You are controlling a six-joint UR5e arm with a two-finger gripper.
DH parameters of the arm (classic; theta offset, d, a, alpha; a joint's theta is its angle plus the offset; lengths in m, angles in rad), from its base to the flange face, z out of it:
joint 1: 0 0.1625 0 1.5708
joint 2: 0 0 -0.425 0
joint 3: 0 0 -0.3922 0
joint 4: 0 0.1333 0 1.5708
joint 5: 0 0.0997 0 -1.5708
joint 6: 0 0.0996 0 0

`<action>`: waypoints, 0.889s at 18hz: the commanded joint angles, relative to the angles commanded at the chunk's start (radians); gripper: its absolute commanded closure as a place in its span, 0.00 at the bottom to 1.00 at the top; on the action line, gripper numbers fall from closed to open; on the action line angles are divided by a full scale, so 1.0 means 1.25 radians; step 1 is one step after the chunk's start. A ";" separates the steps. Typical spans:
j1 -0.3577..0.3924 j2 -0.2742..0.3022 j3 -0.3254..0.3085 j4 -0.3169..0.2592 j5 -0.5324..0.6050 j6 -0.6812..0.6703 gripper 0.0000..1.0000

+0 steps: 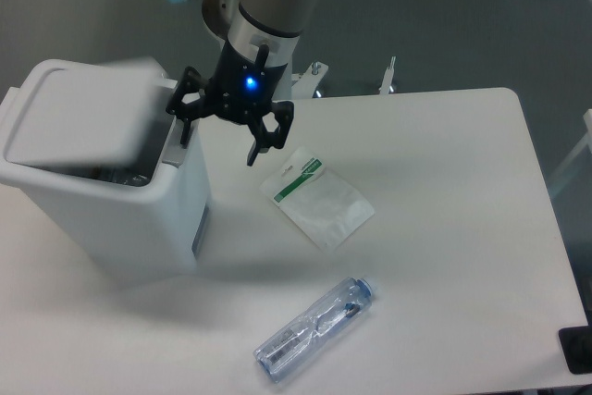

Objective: Open the trash can
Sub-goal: 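Push the gripper against the lid edge, flipping the lid up open, then move the gripper away from the can toward the water bottle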

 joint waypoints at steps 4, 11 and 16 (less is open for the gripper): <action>0.000 0.000 0.015 0.001 -0.004 -0.005 0.00; 0.006 -0.018 0.064 0.126 0.015 0.012 0.00; 0.006 -0.178 0.227 0.130 0.136 0.052 0.00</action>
